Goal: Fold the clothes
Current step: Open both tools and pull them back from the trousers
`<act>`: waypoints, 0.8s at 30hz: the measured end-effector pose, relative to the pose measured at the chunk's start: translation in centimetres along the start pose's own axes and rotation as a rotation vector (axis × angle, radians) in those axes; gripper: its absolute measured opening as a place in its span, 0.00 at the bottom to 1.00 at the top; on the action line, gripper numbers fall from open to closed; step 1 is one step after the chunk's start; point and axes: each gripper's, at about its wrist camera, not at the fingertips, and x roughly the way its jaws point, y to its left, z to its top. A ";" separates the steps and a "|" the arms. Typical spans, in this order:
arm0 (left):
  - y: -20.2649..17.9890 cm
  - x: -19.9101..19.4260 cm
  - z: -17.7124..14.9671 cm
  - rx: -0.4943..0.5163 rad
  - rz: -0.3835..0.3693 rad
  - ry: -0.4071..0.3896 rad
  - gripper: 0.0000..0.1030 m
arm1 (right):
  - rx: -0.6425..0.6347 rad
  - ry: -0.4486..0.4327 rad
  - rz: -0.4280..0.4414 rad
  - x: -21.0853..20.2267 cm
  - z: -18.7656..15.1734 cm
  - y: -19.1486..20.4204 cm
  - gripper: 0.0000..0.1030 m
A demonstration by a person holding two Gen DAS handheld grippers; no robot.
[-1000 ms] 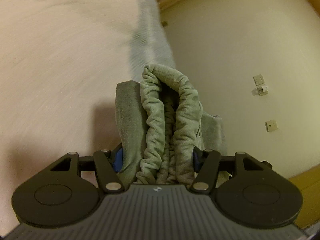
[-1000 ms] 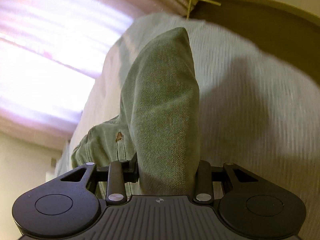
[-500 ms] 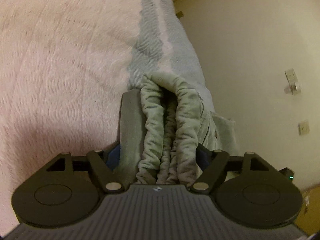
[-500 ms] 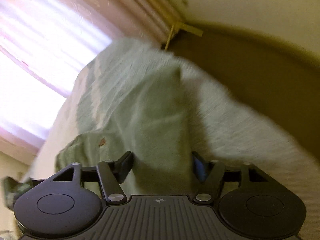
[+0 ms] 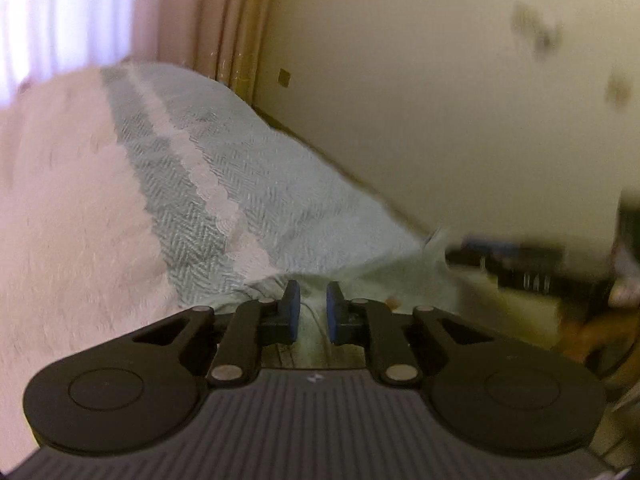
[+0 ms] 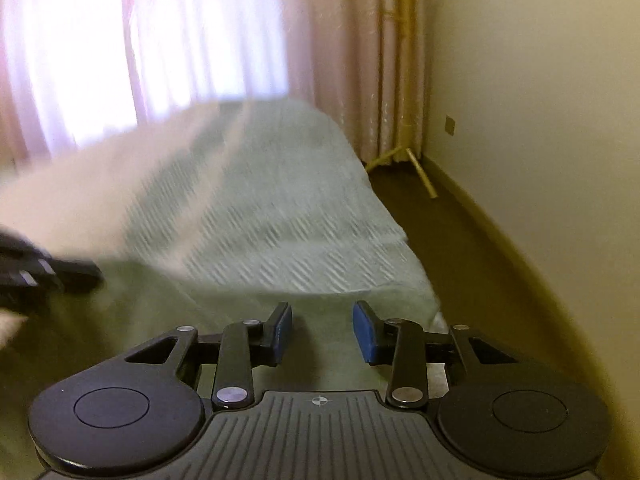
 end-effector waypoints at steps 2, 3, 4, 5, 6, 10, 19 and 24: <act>-0.1 1.6 -2.1 0.041 0.069 -0.002 0.04 | 0.022 0.022 -0.042 0.4 -2.2 -0.6 0.29; 0.1 2.3 -3.1 0.050 0.095 -0.007 0.03 | 0.082 0.022 -0.038 0.4 -2.7 -1.4 0.29; 0.7 2.4 -4.0 0.016 0.089 -0.025 0.03 | 0.137 0.021 -0.019 0.3 -3.1 -2.0 0.29; 1.3 2.5 -4.6 -0.026 0.077 -0.040 0.03 | 0.162 0.019 -0.012 0.2 -3.2 -2.3 0.29; 1.9 2.5 -5.1 -0.067 0.066 -0.055 0.03 | 0.178 0.017 -0.008 0.0 -3.3 -2.5 0.29; 2.1 1.9 -5.3 -0.049 0.082 -0.085 0.03 | 0.227 -0.004 -0.018 -4.0 -2.5 -3.2 0.31; 0.4 -8.5 -6.8 -0.090 0.120 -0.144 0.09 | 0.261 -0.024 0.068 -19.2 -7.4 0.5 0.31; -2.2 -11.7 -10.9 -0.066 0.120 -0.097 0.10 | 0.188 0.072 0.062 -18.0 -10.9 5.3 0.31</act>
